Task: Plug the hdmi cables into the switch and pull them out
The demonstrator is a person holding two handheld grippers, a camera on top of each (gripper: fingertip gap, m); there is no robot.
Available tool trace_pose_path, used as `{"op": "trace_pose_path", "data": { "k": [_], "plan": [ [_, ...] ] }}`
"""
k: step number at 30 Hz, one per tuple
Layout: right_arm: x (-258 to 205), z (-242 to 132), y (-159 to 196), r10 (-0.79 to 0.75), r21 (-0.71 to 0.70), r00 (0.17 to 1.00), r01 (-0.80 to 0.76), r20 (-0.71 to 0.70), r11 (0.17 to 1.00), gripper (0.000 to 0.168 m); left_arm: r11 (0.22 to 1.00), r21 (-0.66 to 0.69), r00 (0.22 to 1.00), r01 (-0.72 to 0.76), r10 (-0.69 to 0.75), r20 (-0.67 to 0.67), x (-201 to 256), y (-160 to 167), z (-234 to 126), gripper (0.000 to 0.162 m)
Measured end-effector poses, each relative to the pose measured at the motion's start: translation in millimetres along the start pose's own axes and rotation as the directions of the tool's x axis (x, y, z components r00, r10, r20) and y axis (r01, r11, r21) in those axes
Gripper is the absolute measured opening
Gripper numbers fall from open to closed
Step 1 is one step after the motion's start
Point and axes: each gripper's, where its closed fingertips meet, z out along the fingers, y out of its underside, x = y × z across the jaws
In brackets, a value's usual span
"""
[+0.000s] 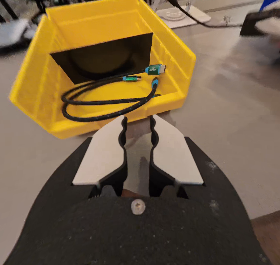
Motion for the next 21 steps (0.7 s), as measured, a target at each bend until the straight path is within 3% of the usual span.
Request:
{"op": "trace_pose_path", "data": {
  "k": [3, 9, 15, 19, 20, 21],
  "plan": [
    [2, 1, 2, 0.027, -0.004, 1.0, -0.027, 0.006, 1.0, 0.013, 0.976, -0.019, 0.974, -0.217, 0.215, -0.07, -1, -12, -3, 0.023],
    [-4, 2, 2, 0.016, -0.01, 0.999, -0.016, 0.033, 1.0, 0.013, 0.872, -0.138, 0.853, -0.469, 0.407, -0.326, -27, -34, 10, 0.027],
    [-6, 2, 4, 0.014, -0.017, 0.999, -0.013, 0.042, 1.0, 0.013, 0.687, -0.312, 0.718, -0.656, 0.441, -0.539, -54, -16, 38, 0.034],
    [-4, 3, 6, 0.04, -0.023, 0.998, -0.039, 0.045, 0.999, 0.013, 0.594, -0.367, 0.638, -0.716, 0.344, -0.689, -44, 4, 38, 0.03],
    [-3, 3, 6, 0.047, -0.023, 0.998, -0.046, 0.047, 0.999, 0.013, 0.59, -0.361, 0.614, -0.722, 0.307, -0.727, -39, 6, 34, 0.018],
    [-3, 3, 6, 0.054, -0.023, 0.997, -0.053, 0.051, 0.998, 0.013, 0.572, -0.365, 0.602, -0.734, 0.3, -0.74, -39, 7, 33, 0.018]
  ]
}}
